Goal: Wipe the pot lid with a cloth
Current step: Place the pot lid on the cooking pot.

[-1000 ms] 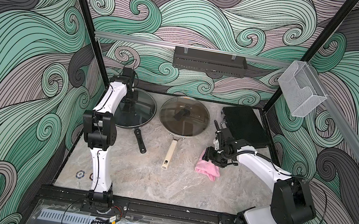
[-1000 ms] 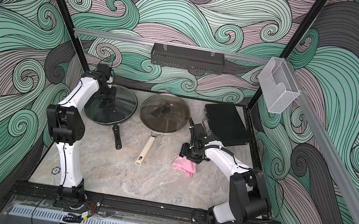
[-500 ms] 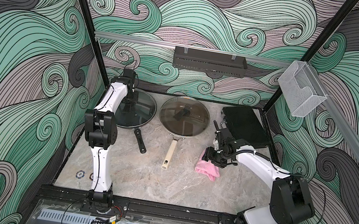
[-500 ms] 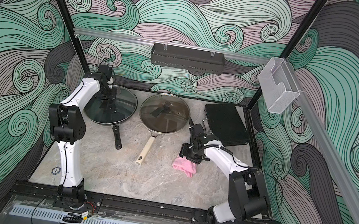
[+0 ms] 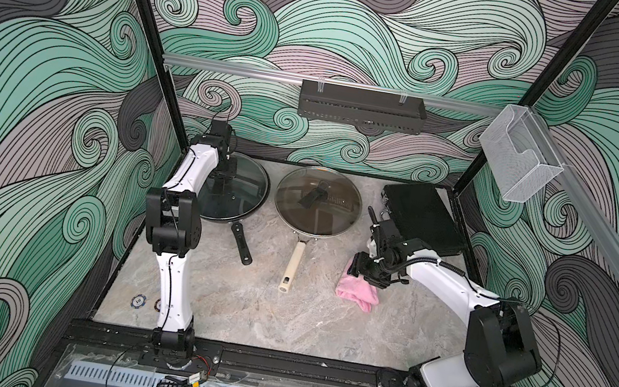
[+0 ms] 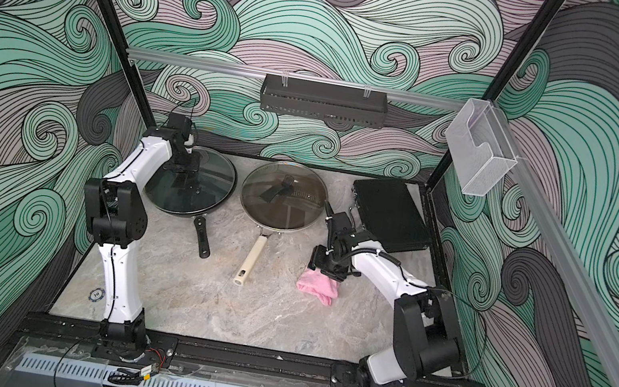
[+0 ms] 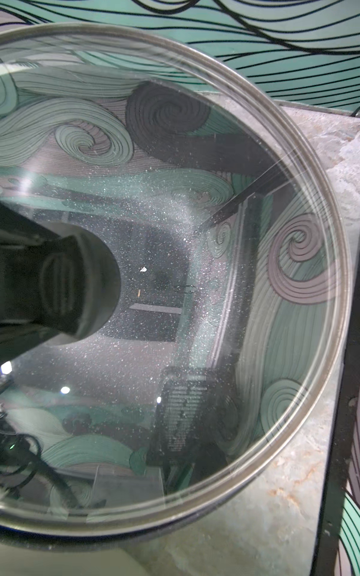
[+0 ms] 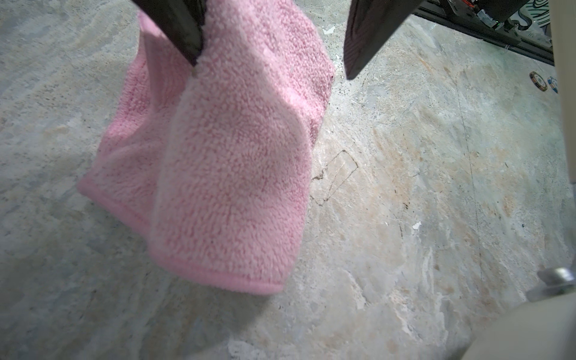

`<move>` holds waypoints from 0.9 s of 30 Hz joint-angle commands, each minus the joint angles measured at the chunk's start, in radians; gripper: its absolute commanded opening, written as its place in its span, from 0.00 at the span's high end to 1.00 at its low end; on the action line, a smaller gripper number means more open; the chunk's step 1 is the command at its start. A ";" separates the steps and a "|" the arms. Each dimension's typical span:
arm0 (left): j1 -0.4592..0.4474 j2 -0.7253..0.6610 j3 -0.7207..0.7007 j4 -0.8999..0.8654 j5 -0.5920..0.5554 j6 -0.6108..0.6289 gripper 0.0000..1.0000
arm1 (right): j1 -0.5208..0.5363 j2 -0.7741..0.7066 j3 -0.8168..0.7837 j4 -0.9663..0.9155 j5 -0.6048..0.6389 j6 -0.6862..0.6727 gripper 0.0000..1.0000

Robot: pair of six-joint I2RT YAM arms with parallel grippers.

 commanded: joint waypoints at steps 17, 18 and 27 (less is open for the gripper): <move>0.008 -0.043 0.002 0.050 0.067 -0.041 0.99 | -0.007 0.013 0.026 -0.012 -0.013 0.016 0.33; 0.008 -0.044 0.002 0.046 0.069 -0.044 0.93 | -0.006 0.009 0.029 -0.012 -0.014 0.017 0.32; 0.010 -0.087 0.001 0.027 0.066 -0.060 0.69 | -0.019 -0.044 0.044 -0.018 -0.004 0.022 0.20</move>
